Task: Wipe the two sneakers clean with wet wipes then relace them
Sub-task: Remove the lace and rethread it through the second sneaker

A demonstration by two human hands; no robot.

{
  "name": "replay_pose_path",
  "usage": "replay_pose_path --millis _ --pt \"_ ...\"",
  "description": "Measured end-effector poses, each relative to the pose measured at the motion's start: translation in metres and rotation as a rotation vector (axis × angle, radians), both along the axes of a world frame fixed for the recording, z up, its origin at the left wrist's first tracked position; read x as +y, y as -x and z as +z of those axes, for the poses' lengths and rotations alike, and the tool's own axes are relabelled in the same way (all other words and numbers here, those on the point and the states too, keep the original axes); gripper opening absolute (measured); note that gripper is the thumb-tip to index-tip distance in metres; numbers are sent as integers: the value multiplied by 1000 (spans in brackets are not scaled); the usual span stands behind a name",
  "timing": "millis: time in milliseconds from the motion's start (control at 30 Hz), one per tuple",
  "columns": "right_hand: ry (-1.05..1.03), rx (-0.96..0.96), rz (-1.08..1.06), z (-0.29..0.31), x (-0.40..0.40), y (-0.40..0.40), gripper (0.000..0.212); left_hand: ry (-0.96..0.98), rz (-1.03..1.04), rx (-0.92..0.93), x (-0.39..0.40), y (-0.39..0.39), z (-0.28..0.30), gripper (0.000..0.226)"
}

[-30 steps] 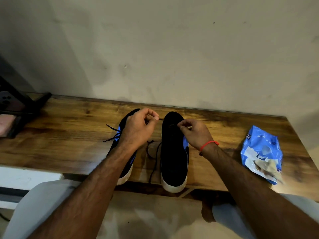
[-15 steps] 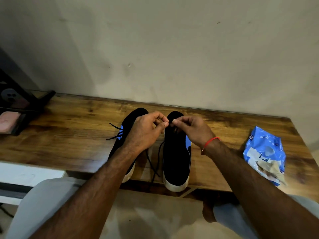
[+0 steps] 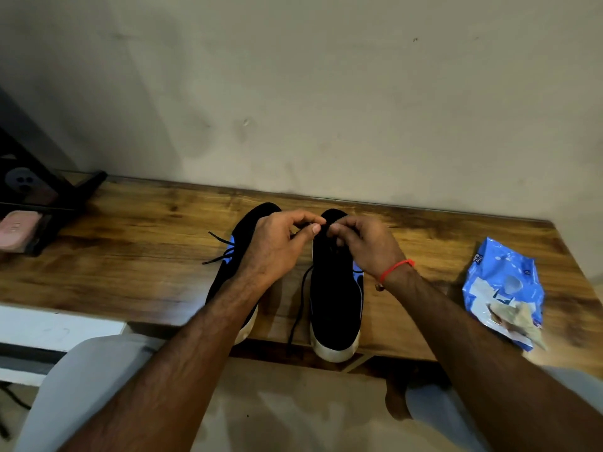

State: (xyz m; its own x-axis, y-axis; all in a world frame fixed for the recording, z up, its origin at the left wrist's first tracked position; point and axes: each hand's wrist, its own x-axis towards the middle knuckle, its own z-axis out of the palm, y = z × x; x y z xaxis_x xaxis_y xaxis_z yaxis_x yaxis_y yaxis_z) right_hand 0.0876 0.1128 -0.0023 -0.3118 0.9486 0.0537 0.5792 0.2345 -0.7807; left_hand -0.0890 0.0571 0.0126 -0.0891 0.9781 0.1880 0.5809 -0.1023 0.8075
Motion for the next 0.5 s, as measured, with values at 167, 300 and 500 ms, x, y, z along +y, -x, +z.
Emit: replay_pose_path --millis 167,300,500 --pt "98 178 -430 -1 21 -26 23 55 194 -57 3 14 1 13" --pt "48 57 -406 0 14 -23 23 22 310 -178 0 10 6 11" --pt "44 71 -468 -2 17 -27 24 -75 474 -612 3 14 15 7"
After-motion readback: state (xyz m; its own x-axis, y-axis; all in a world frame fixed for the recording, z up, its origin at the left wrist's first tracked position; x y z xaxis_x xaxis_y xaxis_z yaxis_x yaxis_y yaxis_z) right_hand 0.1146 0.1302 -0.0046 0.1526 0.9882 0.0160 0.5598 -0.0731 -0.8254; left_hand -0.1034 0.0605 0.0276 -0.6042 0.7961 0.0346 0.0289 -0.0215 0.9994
